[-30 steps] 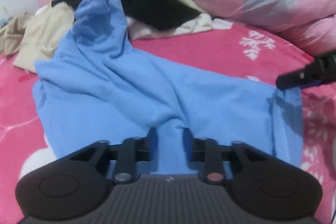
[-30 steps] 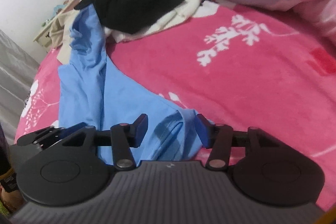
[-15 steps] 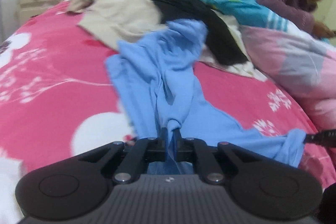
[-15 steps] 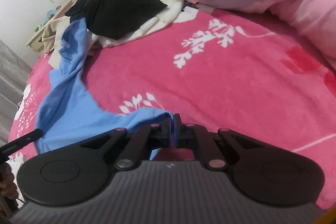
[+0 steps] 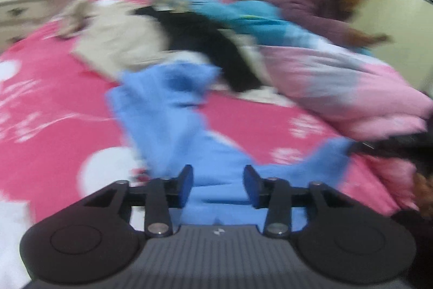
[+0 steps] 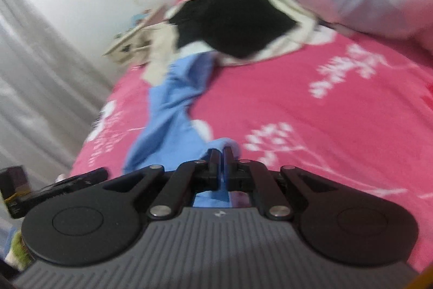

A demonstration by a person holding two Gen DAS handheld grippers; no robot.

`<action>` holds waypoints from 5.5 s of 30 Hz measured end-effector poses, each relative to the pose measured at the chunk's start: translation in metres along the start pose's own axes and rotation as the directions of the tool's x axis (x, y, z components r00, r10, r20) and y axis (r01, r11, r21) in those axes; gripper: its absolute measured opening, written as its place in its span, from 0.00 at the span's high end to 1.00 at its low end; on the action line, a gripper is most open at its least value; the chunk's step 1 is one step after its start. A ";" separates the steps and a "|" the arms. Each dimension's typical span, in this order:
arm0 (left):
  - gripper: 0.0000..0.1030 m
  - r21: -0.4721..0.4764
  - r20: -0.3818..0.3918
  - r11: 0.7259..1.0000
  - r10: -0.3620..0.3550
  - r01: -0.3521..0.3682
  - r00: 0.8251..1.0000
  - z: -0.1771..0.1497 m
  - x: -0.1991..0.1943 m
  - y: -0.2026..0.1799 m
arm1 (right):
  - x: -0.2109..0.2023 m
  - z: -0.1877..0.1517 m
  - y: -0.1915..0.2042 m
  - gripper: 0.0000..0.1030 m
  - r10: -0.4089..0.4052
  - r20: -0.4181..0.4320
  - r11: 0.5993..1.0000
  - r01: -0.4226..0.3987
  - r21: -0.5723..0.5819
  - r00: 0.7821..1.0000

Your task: Fold clothes

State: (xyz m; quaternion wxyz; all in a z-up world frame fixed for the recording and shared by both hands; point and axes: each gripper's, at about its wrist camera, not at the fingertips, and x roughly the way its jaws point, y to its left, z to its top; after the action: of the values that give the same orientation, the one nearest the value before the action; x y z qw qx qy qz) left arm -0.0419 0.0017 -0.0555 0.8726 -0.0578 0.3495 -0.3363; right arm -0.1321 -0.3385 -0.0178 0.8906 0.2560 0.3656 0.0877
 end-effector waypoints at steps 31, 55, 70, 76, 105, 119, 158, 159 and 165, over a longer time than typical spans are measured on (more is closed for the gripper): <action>0.96 -0.486 0.184 0.852 0.317 -0.194 0.930 -0.036 -0.198 0.069 | 0.020 -0.025 0.045 0.75 0.211 -0.294 0.976 -0.215 0.020 0.932; 0.96 -0.586 0.144 0.771 0.403 -0.250 0.904 -0.064 -0.212 0.091 | 0.075 -0.165 0.027 0.98 0.189 -0.658 0.958 0.010 0.287 0.729; 0.96 -0.563 0.433 0.817 0.165 0.123 0.886 0.306 -0.123 0.111 | 0.000 0.259 0.079 0.98 0.355 0.198 0.903 -0.390 0.181 0.914; 0.96 -0.417 0.627 0.892 0.143 0.175 0.766 0.355 -0.187 0.057 | -0.130 0.373 0.151 0.98 0.426 0.490 0.901 -0.404 -0.156 0.761; 0.96 -0.613 -0.069 0.774 0.145 -0.157 0.987 -0.076 -0.100 0.105 | -0.017 -0.014 -0.073 0.99 0.013 -0.274 0.910 0.103 0.401 0.962; 0.76 -0.377 -0.257 0.902 0.118 -0.212 0.959 -0.123 -0.082 0.065 | 0.017 -0.026 -0.099 0.81 -0.241 -0.564 0.918 0.375 0.133 0.790; 0.89 0.183 -0.353 0.946 0.316 -0.266 0.880 -0.152 -0.122 0.054 | 0.114 -0.170 0.174 0.90 0.098 -0.691 0.554 -0.616 -0.560 0.716; 0.89 0.160 -0.342 0.948 0.314 -0.275 0.886 -0.149 -0.129 0.055 | 0.109 -0.165 0.170 0.90 0.104 -0.682 0.576 -0.603 -0.552 0.724; 0.79 -0.005 -0.241 0.974 0.221 -0.229 0.945 -0.128 -0.128 0.049 | 0.067 -0.120 0.110 0.89 0.081 -0.593 0.851 -0.366 -0.378 0.801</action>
State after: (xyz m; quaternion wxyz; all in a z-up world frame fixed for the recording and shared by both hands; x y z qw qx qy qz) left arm -0.1661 0.1373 -0.0949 0.8556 0.0091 0.4618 -0.2335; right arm -0.1644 -0.1744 -0.0736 0.7621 0.0359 0.5416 0.3529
